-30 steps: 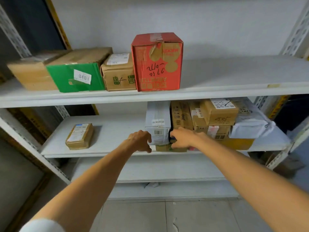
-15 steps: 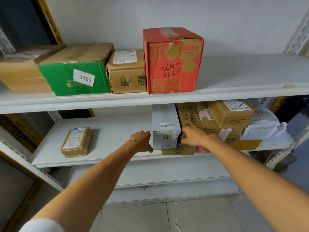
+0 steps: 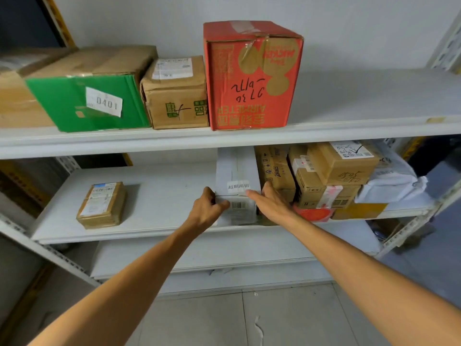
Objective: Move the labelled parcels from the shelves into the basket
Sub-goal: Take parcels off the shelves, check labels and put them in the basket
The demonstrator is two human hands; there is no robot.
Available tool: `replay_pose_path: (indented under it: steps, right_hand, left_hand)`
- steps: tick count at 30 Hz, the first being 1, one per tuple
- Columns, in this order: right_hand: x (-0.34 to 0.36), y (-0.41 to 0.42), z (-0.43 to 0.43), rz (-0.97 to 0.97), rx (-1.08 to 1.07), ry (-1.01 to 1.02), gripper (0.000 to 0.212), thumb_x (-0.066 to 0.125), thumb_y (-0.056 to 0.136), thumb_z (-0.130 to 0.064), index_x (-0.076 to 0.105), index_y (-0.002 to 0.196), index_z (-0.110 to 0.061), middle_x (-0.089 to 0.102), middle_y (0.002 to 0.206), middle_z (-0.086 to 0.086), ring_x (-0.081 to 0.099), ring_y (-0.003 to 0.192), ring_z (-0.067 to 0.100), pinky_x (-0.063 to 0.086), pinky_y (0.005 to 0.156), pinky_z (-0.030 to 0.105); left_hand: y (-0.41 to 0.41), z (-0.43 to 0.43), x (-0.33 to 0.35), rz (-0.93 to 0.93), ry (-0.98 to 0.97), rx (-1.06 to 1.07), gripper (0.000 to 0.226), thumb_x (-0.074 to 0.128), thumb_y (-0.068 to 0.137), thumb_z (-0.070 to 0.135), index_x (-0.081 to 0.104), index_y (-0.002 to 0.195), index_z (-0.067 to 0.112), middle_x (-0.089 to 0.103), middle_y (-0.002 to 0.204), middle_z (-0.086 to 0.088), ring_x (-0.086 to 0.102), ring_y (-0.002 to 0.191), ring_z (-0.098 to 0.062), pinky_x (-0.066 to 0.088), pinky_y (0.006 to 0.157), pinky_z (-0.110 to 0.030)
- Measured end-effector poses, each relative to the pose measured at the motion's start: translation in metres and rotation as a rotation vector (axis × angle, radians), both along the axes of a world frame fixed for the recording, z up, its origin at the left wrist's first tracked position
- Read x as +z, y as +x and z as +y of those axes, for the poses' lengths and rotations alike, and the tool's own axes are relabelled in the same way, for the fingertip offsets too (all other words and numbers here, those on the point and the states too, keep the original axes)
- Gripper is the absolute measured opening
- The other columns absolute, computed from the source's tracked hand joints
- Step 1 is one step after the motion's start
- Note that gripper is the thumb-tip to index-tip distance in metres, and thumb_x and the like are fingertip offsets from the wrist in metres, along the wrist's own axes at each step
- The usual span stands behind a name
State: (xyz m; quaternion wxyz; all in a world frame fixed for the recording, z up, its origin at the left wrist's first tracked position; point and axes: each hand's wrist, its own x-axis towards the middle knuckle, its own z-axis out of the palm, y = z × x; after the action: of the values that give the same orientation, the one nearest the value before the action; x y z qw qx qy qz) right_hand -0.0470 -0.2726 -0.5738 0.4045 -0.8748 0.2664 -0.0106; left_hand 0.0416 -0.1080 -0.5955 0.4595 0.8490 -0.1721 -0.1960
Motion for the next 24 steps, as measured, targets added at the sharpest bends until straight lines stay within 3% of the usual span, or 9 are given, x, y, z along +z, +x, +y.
replay_pose_path:
  steps: [2,4,6,8,12,14,18,21,24]
  right_hand:
    - [-0.01,-0.002,0.003,-0.046,-0.076,0.077,0.039,0.051,0.094,-0.05,0.048,0.091,-0.011,0.05,0.092,0.002,0.054,0.091,0.024,0.047,0.075,0.039]
    - [-0.018,-0.003,0.007,-0.09,-0.107,0.102,0.035,0.06,0.092,-0.043,0.042,0.08,-0.015,0.05,0.08,0.0,0.053,0.075,0.017,0.05,0.066,0.035]
    - [-0.018,-0.001,0.012,-0.088,-0.079,0.122,0.032,0.065,0.09,-0.035,0.044,0.094,-0.011,0.053,0.089,0.001,0.056,0.082,0.017,0.052,0.068,0.032]
    - [-0.014,0.002,0.012,-0.069,-0.045,0.185,0.037,0.066,0.09,-0.028,0.042,0.113,-0.01,0.058,0.108,0.005,0.06,0.1,0.024,0.056,0.081,0.042]
    - [-0.002,-0.004,0.009,0.025,0.087,0.286,0.062,0.068,0.088,-0.009,0.034,0.14,-0.013,0.051,0.128,-0.003,0.052,0.123,0.026,0.053,0.089,0.04]
    - [-0.005,-0.01,0.011,0.073,0.151,0.243,0.073,0.073,0.081,-0.002,0.033,0.141,-0.013,0.05,0.139,0.004,0.048,0.127,0.022,0.045,0.101,0.035]
    - [-0.018,-0.021,0.014,0.043,0.137,0.182,0.09,0.079,0.073,0.002,0.028,0.146,-0.013,0.044,0.145,0.006,0.043,0.132,0.021,0.04,0.107,0.034]
    - [-0.017,-0.029,0.021,-0.004,0.172,0.2,0.095,0.079,0.073,0.003,0.026,0.149,-0.017,0.043,0.147,0.003,0.04,0.134,0.018,0.038,0.104,0.028]
    - [-0.022,-0.043,0.037,-0.01,0.195,0.208,0.095,0.078,0.073,0.004,0.026,0.149,-0.02,0.043,0.146,0.001,0.04,0.131,0.013,0.035,0.099,0.023]
  left_hand:
    - [-0.007,0.007,-0.006,0.092,-0.106,0.107,0.042,0.057,0.076,0.047,0.05,0.092,0.009,0.065,0.093,-0.013,0.062,0.083,-0.029,0.054,0.081,-0.048]
    - [-0.014,0.011,-0.013,0.172,-0.147,0.141,0.056,0.063,0.08,0.053,0.049,0.11,0.008,0.064,0.103,-0.017,0.065,0.089,-0.028,0.054,0.086,-0.049]
    - [-0.016,0.013,-0.019,0.219,-0.153,0.123,0.08,0.07,0.078,0.053,0.035,0.137,0.012,0.06,0.117,-0.018,0.064,0.099,-0.031,0.053,0.091,-0.047]
    - [-0.014,0.015,-0.021,0.299,-0.208,0.081,0.097,0.077,0.071,0.051,0.026,0.146,0.017,0.058,0.125,-0.019,0.064,0.104,-0.033,0.054,0.091,-0.048]
    - [-0.01,0.015,-0.02,0.34,-0.249,-0.096,0.083,0.075,0.079,0.019,0.025,0.145,0.026,0.052,0.129,-0.01,0.06,0.107,-0.03,0.06,0.073,-0.037]
    - [-0.017,0.015,-0.024,0.307,-0.233,-0.105,0.091,0.075,0.079,0.012,0.018,0.147,0.031,0.047,0.13,-0.007,0.055,0.112,-0.031,0.06,0.074,-0.041]
    - [-0.027,0.021,-0.041,0.261,-0.247,-0.006,0.085,0.07,0.085,0.02,0.016,0.148,0.037,0.048,0.124,-0.012,0.056,0.107,-0.033,0.057,0.078,-0.047]
    - [-0.032,0.031,-0.049,0.264,-0.278,0.01,0.083,0.07,0.085,0.018,0.018,0.146,0.038,0.048,0.121,-0.013,0.056,0.106,-0.032,0.058,0.069,-0.038]
    - [-0.037,0.046,-0.057,0.26,-0.279,-0.011,0.088,0.072,0.082,0.014,0.017,0.146,0.04,0.049,0.118,-0.013,0.058,0.104,-0.031,0.058,0.067,-0.038]
